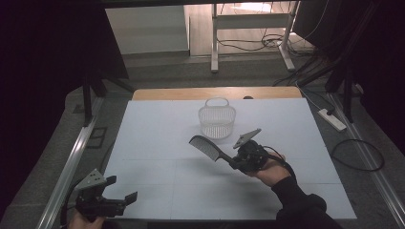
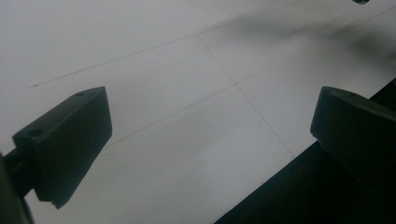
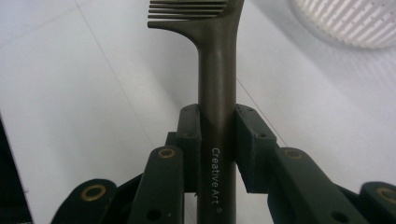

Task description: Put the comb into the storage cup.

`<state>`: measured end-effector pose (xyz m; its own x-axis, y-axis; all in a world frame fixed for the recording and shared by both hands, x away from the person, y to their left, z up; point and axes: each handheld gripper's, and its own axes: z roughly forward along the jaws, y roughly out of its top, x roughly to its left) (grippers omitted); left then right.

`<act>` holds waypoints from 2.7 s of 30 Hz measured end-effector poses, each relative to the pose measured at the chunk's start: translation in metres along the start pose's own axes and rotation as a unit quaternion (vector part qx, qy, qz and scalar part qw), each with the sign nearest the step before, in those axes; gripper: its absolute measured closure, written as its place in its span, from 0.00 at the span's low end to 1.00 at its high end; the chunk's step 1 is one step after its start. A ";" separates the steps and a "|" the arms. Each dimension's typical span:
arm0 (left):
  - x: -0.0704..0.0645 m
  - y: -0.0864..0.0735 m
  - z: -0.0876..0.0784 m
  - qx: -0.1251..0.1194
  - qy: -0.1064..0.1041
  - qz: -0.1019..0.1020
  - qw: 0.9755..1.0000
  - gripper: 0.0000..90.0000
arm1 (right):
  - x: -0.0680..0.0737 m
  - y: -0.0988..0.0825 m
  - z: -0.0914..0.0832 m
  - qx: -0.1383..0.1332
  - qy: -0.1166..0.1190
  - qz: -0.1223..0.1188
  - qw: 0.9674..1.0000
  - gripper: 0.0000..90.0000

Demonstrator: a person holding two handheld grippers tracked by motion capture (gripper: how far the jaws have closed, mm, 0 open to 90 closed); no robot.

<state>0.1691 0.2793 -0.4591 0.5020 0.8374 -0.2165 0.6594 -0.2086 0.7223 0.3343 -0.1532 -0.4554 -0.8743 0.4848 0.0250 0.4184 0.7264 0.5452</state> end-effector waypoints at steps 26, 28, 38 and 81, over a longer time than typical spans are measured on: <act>-0.004 0.049 0.029 -0.035 -0.055 0.041 0.997 0.00 | 0.006 -0.003 -0.027 -0.076 -0.026 -0.002 0.997 0.81; -0.005 0.055 0.034 -0.038 -0.064 0.045 0.996 0.00 | 0.007 -0.004 -0.028 -0.077 -0.028 -0.004 0.997 0.81; -0.013 0.081 0.055 -0.043 -0.109 0.053 0.992 0.00 | 0.010 -0.005 -0.033 -0.090 -0.033 -0.008 0.995 0.81; -0.043 0.165 0.119 -0.066 -0.191 0.021 0.979 0.00 | 0.015 -0.011 -0.046 -0.139 -0.078 -0.013 0.987 0.81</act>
<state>0.3228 0.1488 -0.4082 0.7167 0.5737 -0.3965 0.5682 -0.1506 0.8090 0.3054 -0.1763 -0.4222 -0.8259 0.5531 -0.1089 0.2948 0.5885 0.7528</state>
